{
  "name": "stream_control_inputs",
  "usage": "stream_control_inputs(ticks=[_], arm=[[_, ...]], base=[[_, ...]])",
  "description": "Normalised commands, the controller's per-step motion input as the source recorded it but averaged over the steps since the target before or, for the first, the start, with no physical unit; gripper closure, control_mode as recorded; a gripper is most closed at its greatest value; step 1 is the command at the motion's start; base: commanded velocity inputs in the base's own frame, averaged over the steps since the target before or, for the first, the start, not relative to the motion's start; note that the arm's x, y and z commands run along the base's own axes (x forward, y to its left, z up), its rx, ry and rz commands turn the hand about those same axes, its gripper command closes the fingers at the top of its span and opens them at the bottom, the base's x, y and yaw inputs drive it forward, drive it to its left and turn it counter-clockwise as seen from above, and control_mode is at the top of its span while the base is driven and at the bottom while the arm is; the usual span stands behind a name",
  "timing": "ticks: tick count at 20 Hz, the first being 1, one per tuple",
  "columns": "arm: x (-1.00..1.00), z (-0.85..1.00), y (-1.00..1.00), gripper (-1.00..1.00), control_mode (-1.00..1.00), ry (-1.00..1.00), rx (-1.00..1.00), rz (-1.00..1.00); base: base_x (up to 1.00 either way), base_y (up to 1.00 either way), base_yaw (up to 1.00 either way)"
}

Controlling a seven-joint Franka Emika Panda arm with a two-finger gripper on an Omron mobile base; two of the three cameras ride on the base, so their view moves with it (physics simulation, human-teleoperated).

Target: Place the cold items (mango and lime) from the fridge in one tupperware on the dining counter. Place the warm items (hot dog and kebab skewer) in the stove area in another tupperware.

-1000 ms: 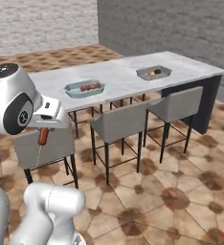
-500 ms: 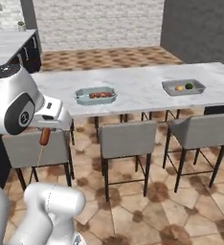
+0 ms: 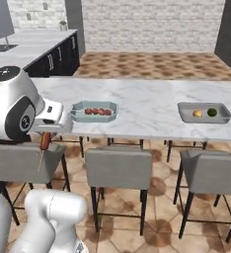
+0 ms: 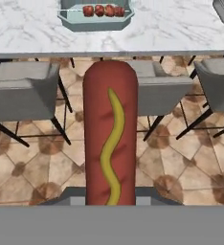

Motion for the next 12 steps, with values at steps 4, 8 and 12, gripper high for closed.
stream_control_inputs(ticks=[4, 8, 12], arm=[[0.0, 0.0, 0.0, 1.0, 1.0, 0.0, 0.0, 0.0], [0.0, 0.0, 0.0, 1.0, 1.0, 0.0, 0.0, 0.0], [0.0, 0.0, 0.0, 1.0, 1.0, 0.0, 0.0, 0.0]], base=[[0.82, -0.38, 0.0], [0.64, -0.05, 0.0], [0.57, 0.01, 0.0]])
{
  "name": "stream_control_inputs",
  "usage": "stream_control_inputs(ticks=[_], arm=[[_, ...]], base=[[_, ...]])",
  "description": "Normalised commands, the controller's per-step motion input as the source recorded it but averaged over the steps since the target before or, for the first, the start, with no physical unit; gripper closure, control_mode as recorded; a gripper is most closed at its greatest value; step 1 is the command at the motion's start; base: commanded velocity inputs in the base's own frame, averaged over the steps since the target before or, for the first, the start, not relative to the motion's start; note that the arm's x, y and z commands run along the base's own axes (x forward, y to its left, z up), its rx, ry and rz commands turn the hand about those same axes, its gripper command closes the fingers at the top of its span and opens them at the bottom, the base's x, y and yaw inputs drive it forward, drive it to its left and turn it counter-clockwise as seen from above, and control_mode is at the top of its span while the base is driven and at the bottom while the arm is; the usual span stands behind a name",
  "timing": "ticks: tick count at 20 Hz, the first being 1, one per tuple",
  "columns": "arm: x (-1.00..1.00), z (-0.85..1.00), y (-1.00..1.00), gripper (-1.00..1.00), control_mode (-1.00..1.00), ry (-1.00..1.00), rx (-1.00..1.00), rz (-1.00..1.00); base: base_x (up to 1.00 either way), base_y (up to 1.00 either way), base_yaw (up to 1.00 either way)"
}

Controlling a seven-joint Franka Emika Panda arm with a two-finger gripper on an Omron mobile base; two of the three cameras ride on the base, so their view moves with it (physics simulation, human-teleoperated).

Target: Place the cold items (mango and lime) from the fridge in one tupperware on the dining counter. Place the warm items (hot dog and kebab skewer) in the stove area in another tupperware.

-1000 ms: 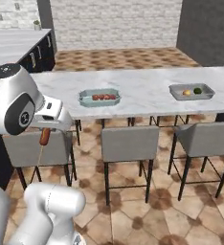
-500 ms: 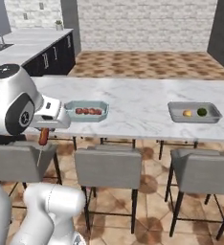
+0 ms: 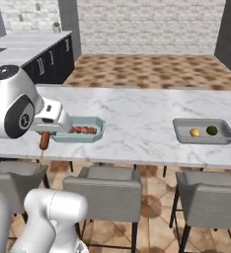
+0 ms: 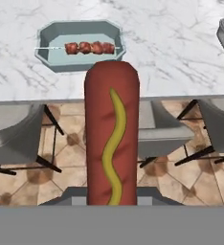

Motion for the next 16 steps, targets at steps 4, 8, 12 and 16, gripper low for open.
stream_control_inputs(ticks=[4, 8, 12, 16], arm=[[0.0, 0.0, 0.0, 1.0, 1.0, 0.0, 0.0, 0.0], [0.0, 0.0, 0.0, 1.0, 1.0, 0.0, 0.0, 0.0], [0.5, 0.0, 0.0, 1.0, -1.0, 0.09, 0.02, 0.15], [1.0, -0.03, 0.03, 1.0, -1.0, 0.28, 0.0, 0.81]], base=[[0.82, 0.05, 0.0], [0.96, 0.07, 0.0], [0.5, 0.0, 0.01], [0.0, 0.0, 0.0]])
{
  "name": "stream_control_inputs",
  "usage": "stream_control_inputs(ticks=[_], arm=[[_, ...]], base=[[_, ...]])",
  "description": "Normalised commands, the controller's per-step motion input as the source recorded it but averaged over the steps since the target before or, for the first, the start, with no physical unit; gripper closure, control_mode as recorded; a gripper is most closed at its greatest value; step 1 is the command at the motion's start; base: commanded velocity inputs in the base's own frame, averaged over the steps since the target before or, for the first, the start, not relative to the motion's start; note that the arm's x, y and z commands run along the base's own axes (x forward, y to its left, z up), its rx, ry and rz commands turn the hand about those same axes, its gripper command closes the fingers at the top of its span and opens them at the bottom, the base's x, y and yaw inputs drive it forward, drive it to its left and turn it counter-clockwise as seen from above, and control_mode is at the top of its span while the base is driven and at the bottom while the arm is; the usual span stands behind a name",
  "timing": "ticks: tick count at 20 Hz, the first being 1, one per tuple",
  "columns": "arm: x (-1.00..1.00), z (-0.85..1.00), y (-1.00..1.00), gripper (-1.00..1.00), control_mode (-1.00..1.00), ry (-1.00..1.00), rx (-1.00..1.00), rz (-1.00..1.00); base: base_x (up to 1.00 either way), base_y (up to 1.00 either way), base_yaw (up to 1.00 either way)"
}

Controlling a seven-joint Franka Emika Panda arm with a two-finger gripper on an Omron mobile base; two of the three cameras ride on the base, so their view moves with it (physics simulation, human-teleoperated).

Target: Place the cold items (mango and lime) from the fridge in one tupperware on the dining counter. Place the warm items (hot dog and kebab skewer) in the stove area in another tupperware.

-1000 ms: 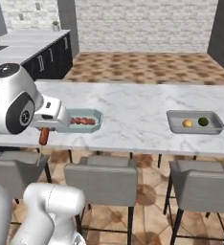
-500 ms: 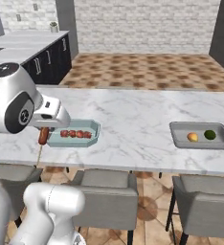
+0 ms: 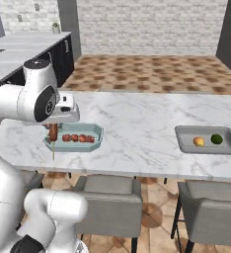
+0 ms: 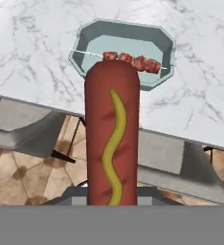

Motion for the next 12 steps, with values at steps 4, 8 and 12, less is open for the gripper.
stream_control_inputs(ticks=[4, 8, 12], arm=[[0.95, -0.16, 0.09, 1.0, -1.0, 0.36, 0.0, 1.0], [0.84, -0.33, 0.08, 1.0, -1.0, 0.34, -0.11, 1.0], [0.58, -0.47, 0.0, 1.0, -1.0, 0.15, -0.09, 0.96]], base=[[0.0, 0.0, 0.0], [0.0, 0.0, 0.0], [0.0, 0.0, 0.0]])
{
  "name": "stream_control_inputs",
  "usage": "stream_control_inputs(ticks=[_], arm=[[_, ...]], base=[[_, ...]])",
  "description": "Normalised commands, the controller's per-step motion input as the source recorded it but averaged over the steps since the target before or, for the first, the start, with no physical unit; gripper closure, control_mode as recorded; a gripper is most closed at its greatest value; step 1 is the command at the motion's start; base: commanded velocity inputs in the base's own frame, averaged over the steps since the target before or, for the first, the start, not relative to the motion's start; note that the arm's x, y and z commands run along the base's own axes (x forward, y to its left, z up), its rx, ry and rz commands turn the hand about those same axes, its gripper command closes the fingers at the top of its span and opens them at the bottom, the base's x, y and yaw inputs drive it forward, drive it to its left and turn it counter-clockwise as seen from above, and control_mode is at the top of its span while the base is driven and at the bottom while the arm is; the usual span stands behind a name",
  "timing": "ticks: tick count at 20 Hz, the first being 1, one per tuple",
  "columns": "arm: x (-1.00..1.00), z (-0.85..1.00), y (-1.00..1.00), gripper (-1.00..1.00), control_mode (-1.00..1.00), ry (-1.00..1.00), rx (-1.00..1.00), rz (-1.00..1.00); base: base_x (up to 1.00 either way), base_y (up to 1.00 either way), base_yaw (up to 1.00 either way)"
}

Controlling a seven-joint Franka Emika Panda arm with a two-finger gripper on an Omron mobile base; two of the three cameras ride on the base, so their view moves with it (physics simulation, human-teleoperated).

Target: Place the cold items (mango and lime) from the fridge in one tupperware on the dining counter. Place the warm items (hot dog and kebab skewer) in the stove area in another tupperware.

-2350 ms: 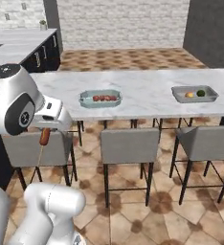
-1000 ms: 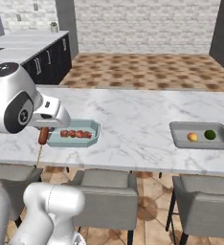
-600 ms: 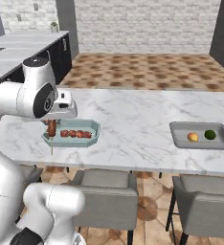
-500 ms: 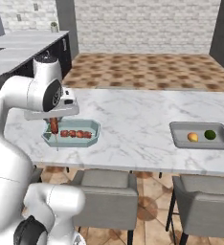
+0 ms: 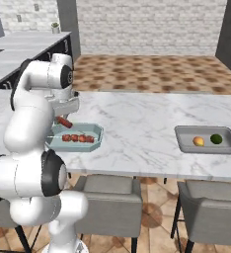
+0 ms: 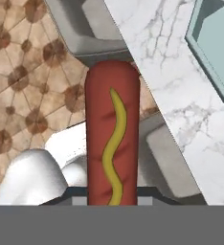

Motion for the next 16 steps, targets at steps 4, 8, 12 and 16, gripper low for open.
stream_control_inputs(ticks=[4, 8, 12, 16], arm=[[0.44, -0.46, 0.0, 1.0, -1.0, -0.09, -0.04, 0.5], [0.26, -0.55, 0.04, 1.0, -1.0, -0.65, 0.0, 0.11], [0.1, -0.57, 0.14, 1.0, -1.0, -0.62, 0.0, -0.06], [0.38, -0.33, 0.18, 1.0, -1.0, -0.01, 0.0, -0.03]], base=[[0.0, 0.0, 0.0], [0.0, 0.0, 0.0], [0.0, 0.0, 0.0], [0.0, 0.0, 0.0]])
